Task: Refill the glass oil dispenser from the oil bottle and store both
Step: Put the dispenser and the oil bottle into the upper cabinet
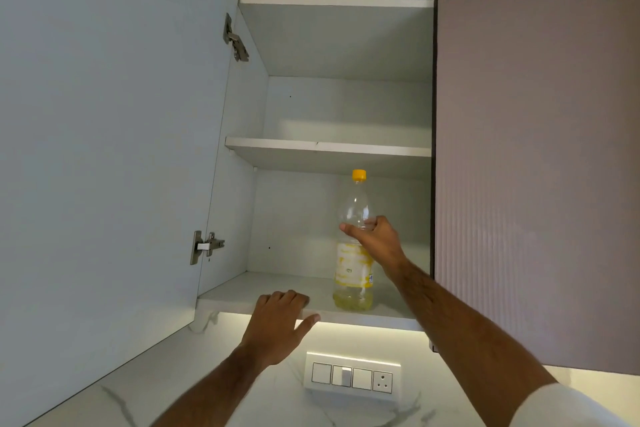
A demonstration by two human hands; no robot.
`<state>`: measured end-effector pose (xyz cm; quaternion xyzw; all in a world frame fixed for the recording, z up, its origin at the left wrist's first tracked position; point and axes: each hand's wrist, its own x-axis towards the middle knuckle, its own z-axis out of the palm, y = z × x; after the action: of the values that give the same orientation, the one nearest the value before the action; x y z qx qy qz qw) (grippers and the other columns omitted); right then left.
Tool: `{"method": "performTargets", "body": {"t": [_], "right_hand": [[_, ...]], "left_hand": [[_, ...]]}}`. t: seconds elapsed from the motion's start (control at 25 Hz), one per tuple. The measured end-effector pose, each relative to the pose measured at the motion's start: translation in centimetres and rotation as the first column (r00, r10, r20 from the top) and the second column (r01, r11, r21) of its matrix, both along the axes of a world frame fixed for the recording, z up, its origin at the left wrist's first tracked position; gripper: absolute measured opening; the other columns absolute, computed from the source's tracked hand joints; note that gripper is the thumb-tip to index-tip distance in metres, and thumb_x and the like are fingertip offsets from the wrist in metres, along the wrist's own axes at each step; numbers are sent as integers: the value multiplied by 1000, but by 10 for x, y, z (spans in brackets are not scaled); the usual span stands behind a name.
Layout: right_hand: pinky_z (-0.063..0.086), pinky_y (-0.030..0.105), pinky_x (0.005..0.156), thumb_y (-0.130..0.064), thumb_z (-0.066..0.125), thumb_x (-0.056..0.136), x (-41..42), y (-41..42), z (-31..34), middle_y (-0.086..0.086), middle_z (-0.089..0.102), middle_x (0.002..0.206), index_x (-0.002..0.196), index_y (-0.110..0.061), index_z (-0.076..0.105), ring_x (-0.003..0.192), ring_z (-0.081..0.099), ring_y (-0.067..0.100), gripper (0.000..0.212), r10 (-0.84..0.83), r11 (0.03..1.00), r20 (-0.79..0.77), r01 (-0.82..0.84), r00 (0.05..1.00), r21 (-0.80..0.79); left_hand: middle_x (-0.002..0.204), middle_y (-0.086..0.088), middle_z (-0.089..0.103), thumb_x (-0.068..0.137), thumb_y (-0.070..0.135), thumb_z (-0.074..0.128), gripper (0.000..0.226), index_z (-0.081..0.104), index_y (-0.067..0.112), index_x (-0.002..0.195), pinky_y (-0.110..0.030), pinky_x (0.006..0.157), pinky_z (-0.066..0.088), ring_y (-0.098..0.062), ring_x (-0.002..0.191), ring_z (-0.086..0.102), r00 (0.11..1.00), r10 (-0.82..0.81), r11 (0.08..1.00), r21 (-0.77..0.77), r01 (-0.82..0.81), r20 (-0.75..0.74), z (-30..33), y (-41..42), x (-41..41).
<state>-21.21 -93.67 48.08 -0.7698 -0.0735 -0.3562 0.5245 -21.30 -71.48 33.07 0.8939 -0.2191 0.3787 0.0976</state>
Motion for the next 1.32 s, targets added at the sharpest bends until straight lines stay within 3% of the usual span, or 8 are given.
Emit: {"method": "performTargets", "body": {"t": [0.16, 0.32, 0.52, 0.72, 0.8, 1.0, 1.16, 1.32], "right_hand": [[52, 26, 70, -49, 91, 71, 17, 2, 2, 1, 66, 117, 123, -14, 55, 98, 65, 15, 72, 16, 999, -14, -15, 1000, 33], [56, 37, 90, -49, 89, 75, 37, -6, -2, 6, 63, 124, 130, -10, 51, 105, 64, 22, 78, -18, 999, -33, 19, 999, 42], [54, 37, 95, -51, 86, 79, 51, -7, 1, 10, 60, 133, 139, -9, 45, 109, 60, 24, 84, -19, 999, -55, 20, 998, 31], [48, 37, 103, -62, 76, 83, 33, -5, -5, 14, 52, 146, 148, -6, 37, 130, 56, 31, 94, -41, 997, -85, 46, 996, 61], [44, 35, 103, -55, 72, 90, 14, -2, -17, 15, 47, 150, 150, -4, 36, 134, 52, 32, 86, -73, 994, -80, 79, 994, 70], [49, 40, 100, -35, 71, 93, -69, 24, -72, 6, 56, 140, 138, -15, 48, 124, 58, 27, 55, -195, 915, 7, 184, 981, -360], [48, 42, 98, -40, 63, 98, -136, 47, -119, -3, 51, 146, 143, -22, 44, 132, 50, 21, 52, -248, 734, 43, 217, 968, -643], [45, 37, 103, -42, 61, 99, -192, 75, -158, -1, 48, 151, 149, -20, 41, 136, 47, 22, 58, -276, 612, 21, 193, 961, -767]], "left_hand": [[131, 17, 57, 78, 83, -9, 98, 53, 33, 135, -32, 106, 32, -10, 122, 51, 1000, 8, 1000, 1, -8, -10, 1, 2, 2], [132, 17, 56, 85, 79, 6, 82, 51, 34, 136, -32, 107, 31, -11, 122, 50, 998, 42, 999, 36, -41, -39, -1, -2, 0], [132, 18, 55, 86, 75, 7, 78, 50, 34, 137, -31, 106, 29, -10, 123, 49, 998, 46, 999, 31, -44, -34, 5, -1, 2], [132, 12, 57, 86, 74, 10, 77, 53, 31, 135, -36, 103, 32, -17, 123, 52, 997, 59, 996, 69, -56, -44, 8, 2, 4], [132, 9, 57, 92, 72, 18, 69, 53, 30, 134, -38, 102, 34, -20, 123, 52, 995, 69, 995, 80, -64, -72, 9, 1, 4], [133, 1, 55, 100, 63, 35, 54, 52, 26, 135, -41, 104, 35, -26, 124, 49, 989, 59, 996, 76, -49, -137, 13, 3, 3], [142, -5, 51, 102, 57, 37, 57, 43, 19, 144, -45, 109, 33, -30, 131, 46, 996, 79, 984, 160, -72, -38, 1, 7, -19], [154, -10, 45, 98, 49, 49, 60, 43, 15, 147, -57, 116, 26, -33, 142, 41, 999, 43, 970, 241, -36, -23, -59, 39, -90]]}}
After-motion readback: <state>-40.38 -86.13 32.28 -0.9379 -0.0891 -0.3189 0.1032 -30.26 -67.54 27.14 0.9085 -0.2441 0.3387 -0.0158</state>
